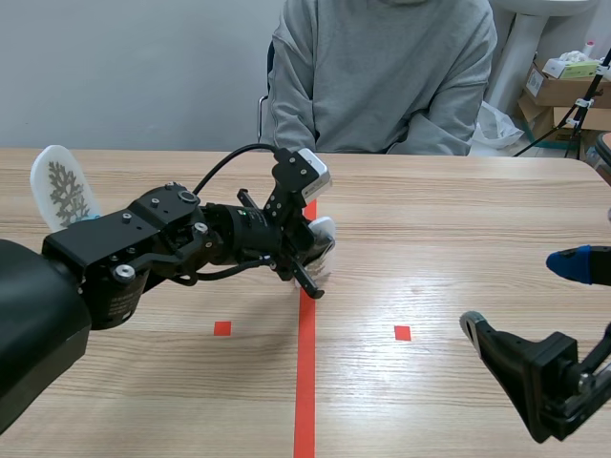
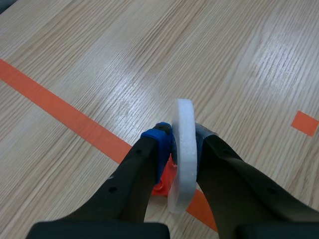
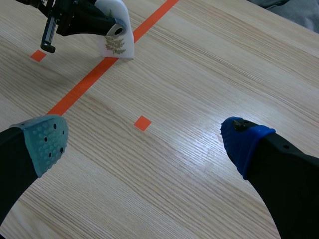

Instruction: Do the leaf sorting experiment

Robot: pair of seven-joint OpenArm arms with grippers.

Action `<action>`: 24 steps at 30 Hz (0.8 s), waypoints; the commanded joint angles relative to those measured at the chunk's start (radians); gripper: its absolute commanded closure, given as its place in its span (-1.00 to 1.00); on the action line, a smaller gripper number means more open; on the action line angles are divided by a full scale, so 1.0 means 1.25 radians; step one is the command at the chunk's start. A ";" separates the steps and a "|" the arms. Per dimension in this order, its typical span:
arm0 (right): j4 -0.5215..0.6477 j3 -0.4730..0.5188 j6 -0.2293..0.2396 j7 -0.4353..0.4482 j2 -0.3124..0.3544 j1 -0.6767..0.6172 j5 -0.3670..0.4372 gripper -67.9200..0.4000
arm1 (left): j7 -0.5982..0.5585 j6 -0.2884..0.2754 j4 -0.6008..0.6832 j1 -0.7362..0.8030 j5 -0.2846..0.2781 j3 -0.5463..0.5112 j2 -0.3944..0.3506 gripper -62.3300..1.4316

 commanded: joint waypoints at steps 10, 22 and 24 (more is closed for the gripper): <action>0.010 0.007 0.000 0.009 -0.001 0.009 0.003 -0.88 | 0.081 -0.094 0.264 0.131 -0.128 -0.097 -0.080 0.83; 0.010 0.007 0.000 0.009 -0.001 0.009 0.003 -0.88 | 0.118 -0.097 0.680 0.571 -0.255 -0.462 -0.149 0.83; 0.010 0.007 0.000 0.008 -0.001 0.009 0.003 -0.88 | 0.118 -0.096 0.714 0.627 -0.265 -0.507 -0.149 0.83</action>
